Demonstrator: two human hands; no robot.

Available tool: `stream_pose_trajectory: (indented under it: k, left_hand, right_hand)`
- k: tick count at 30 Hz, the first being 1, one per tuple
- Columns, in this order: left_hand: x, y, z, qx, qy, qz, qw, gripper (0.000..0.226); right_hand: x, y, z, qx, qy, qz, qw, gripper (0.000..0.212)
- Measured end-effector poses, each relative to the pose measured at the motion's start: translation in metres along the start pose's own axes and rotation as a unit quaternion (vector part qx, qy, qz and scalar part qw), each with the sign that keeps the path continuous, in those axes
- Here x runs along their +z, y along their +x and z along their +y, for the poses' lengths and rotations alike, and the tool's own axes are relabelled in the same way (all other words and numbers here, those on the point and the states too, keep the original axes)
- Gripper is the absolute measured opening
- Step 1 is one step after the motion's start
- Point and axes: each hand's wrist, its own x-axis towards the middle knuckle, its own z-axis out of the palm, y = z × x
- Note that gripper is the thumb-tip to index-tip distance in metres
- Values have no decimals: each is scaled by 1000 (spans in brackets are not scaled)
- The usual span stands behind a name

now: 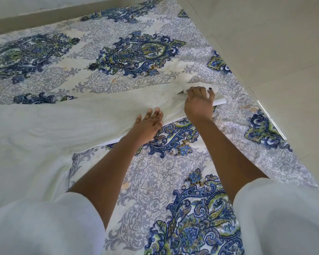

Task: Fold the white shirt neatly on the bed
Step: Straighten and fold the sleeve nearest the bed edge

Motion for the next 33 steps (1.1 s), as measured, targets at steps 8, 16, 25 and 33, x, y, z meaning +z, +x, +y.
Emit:
stream_pose_trajectory:
  k: [8,16,25,33]
  left_hand:
    - [17,-42,-53,-66,98,117,986,54]
    - [25,-86,-64,-83,80,113,987,53]
    - [0,-204,-54,-208,-298,248,898,32]
    - [15,-375,-82,-281,-459,316,782,21]
  right_hand:
    - [15,-16,9,48,64,-162,983,55]
    - [3,-57,-36,36,125,-160,979,51]
    - [-61,-155,-141,29,445,-195,874,34]
    - [-95,-256,-242,64,490,-346,798,24]
